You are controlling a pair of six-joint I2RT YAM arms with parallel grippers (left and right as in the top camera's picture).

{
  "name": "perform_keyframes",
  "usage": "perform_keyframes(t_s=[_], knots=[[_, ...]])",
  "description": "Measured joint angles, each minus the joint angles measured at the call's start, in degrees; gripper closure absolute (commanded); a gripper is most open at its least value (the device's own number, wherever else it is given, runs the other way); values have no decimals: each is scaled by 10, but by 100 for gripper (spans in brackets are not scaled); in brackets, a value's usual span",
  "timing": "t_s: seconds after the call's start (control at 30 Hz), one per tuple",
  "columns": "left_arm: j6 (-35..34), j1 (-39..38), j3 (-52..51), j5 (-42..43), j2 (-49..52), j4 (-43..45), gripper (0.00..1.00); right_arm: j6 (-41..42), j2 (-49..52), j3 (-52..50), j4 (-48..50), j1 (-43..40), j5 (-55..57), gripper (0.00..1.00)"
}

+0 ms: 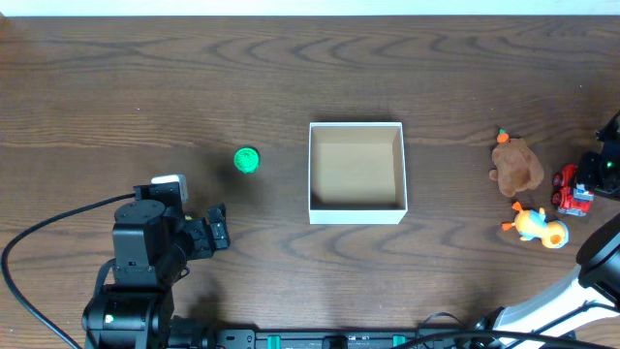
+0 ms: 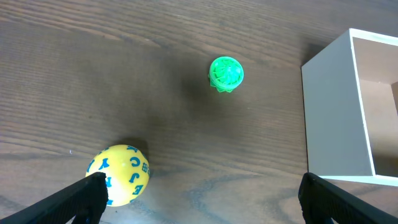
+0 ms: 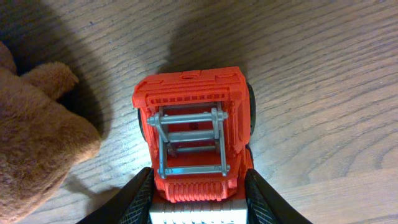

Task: Pack container
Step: 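Carry the red fire truck into the white box and release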

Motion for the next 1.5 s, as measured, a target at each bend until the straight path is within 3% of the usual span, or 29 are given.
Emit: perform_keyframes(t_s=[0.27, 0.47, 0.7, 0.83, 1.03, 1.3, 1.5], knots=[[0, 0, 0, 0, 0, 0, 2, 28, -1, 0, 3, 0, 0, 99], [0, 0, 0, 0, 0, 0, 2, 89, -27, 0, 2, 1, -19, 99], [0, 0, 0, 0, 0, 0, 2, 152, -171, 24, -13, 54, -61, 99], [0, 0, 0, 0, 0, 0, 2, 177, -272, 38, -32, 149, -72, 99], [0, 0, 0, 0, 0, 0, 2, 252, -353, 41, -43, 369, -68, 99], [0, 0, 0, 0, 0, -5, 2, 400, -315, 40, -30, 598, 14, 99], [0, 0, 0, 0, 0, -10, 2, 458, -223, 40, -53, 655, 40, 99]])
